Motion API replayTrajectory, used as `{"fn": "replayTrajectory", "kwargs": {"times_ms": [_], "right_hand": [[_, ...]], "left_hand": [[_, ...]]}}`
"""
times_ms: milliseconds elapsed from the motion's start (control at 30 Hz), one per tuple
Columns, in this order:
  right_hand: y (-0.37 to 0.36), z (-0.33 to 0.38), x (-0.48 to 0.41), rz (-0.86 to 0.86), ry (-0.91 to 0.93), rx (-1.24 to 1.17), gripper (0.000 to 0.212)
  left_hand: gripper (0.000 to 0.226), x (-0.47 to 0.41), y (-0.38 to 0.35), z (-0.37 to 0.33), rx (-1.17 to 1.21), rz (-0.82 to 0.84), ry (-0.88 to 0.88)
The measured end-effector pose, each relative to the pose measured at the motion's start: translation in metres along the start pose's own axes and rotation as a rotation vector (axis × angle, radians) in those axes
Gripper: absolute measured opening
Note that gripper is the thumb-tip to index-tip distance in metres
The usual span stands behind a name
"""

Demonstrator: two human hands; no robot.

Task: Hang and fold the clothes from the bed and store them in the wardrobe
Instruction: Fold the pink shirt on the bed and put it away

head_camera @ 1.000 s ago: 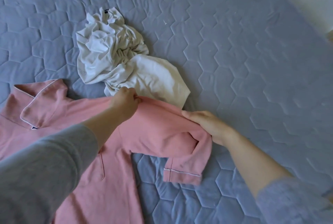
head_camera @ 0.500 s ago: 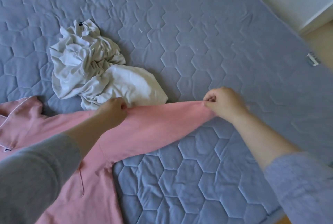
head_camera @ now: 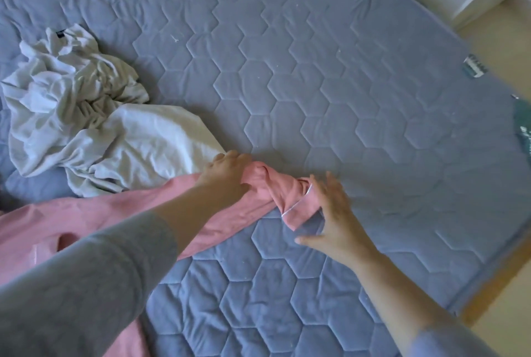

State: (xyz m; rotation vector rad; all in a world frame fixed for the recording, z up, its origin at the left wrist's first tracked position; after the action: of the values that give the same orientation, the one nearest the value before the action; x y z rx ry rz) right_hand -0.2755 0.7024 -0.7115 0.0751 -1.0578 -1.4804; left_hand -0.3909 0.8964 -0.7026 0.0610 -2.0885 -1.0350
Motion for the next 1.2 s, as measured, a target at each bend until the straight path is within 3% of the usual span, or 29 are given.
{"fn": "replayTrajectory", "kwargs": {"times_ms": [67, 167, 267, 367, 433, 467, 567, 733, 800, 1033, 1200], "right_hand": [[0.004, 0.005, -0.004, -0.090, 0.037, 0.187, 0.093], [0.015, 0.011, -0.018, -0.147, 0.052, 0.280, 0.057], [0.035, 0.013, -0.030, -0.234, 0.052, 0.131, 0.019], [0.072, -0.007, -0.029, -0.409, -0.084, -0.323, 0.033], [0.095, -0.010, -0.026, -0.479, -0.106, -0.427, 0.040], [0.106, -0.008, -0.025, -0.497, -0.096, -0.420, 0.041], [0.131, -0.005, -0.021, -0.522, -0.094, -0.347, 0.043], [0.131, -0.012, -0.018, -0.411, -0.265, -0.077, 0.038], [0.122, -0.016, -0.014, -0.401, -0.303, -0.086, 0.035], [0.116, 0.008, -0.002, -0.468, -0.166, -0.234, 0.039], [0.121, 0.046, 0.015, -0.502, -0.105, -0.269, 0.039]], "left_hand": [[0.065, -0.010, -0.002, -0.006, -0.003, 0.003, -0.006], [0.062, -0.021, -0.002, -0.015, -0.011, -0.010, -0.010], [0.058, -0.027, 0.001, -0.023, 0.006, -0.038, -0.053], [0.032, -0.027, 0.013, -0.034, 0.096, -0.108, -0.113], [0.016, -0.028, 0.022, -0.035, 0.199, -0.114, -0.098], [0.012, -0.028, 0.028, -0.036, 0.242, -0.110, -0.093], [0.036, -0.029, 0.049, -0.040, 0.299, -0.151, -0.078], [0.010, -0.029, 0.049, -0.044, 0.242, -0.111, -0.018], [0.012, -0.024, 0.045, -0.041, 0.255, -0.162, 0.007], [0.014, 0.012, 0.041, -0.020, 0.368, -0.284, -0.051], [0.011, 0.064, 0.033, 0.016, 0.472, -0.323, 0.027]]}}
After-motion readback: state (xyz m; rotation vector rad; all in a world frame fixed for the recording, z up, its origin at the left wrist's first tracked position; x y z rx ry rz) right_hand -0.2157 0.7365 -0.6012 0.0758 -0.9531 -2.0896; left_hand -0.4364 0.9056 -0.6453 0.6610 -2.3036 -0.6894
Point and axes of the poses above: each hand's wrist, its own x-axis away from the middle knuckle, its own y-axis out of the back of the hand, z = x × y, the point moved 9 cm from there along -x, towards the middle knuckle, and after that the axes turned 15 degrees about z, right-handed, at the moved point
